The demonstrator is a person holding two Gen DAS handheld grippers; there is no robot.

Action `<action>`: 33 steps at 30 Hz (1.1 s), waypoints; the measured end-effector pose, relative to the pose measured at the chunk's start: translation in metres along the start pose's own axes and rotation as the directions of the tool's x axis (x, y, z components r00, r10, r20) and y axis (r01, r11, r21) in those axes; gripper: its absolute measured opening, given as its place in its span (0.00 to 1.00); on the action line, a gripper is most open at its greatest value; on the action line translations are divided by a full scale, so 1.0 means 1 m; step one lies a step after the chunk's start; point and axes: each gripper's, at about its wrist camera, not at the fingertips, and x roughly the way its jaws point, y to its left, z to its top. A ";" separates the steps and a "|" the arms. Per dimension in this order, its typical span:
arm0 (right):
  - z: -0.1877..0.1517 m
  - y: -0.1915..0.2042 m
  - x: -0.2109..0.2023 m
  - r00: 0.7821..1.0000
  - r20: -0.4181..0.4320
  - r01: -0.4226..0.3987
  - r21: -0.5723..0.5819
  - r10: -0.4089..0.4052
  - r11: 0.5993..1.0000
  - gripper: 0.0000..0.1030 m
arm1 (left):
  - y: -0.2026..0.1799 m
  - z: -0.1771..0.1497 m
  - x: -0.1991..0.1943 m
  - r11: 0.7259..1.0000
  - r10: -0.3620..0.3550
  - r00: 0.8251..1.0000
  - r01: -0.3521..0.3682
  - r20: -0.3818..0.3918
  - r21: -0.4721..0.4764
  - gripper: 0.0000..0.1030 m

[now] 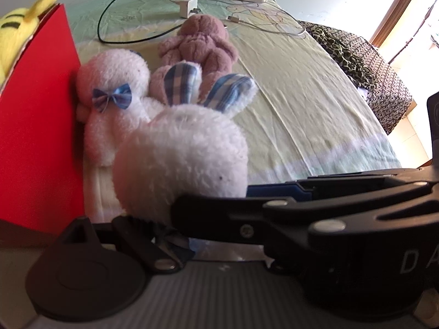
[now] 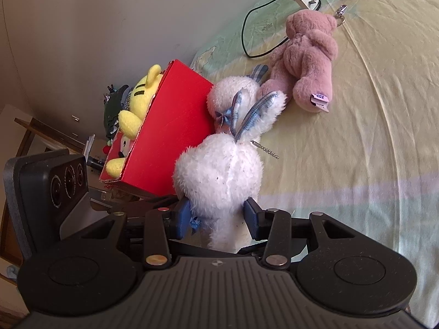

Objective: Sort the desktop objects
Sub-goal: 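Carry the white bunny in the right gripper toward the red box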

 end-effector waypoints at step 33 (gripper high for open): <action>-0.049 0.057 0.039 0.989 0.093 0.099 0.126 -0.112 0.987 0.44 | 0.058 -0.042 -0.024 0.988 -0.043 0.995 0.057 -0.095 0.145 0.87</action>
